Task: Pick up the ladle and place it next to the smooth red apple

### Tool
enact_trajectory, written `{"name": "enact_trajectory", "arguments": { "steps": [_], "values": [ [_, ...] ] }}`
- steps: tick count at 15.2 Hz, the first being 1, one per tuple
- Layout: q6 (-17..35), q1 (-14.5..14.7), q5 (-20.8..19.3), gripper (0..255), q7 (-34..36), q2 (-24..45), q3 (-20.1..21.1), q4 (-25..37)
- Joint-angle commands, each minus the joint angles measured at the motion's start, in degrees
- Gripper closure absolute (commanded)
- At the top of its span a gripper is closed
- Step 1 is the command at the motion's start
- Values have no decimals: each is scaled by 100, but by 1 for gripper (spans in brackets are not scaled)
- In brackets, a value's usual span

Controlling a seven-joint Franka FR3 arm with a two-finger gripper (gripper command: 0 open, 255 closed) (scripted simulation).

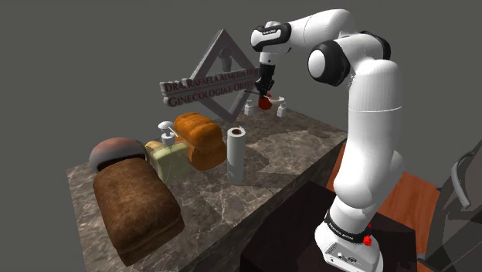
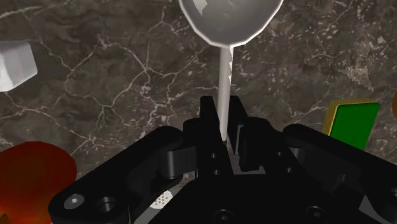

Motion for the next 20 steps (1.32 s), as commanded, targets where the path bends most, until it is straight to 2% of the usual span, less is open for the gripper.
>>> {"name": "enact_trajectory", "arguments": {
  "steps": [1,20],
  "values": [
    [173,12,0,255,-24,-18,2,-190],
    [1492,37,164,255,-234,279,67,-1244]
  ]
}}
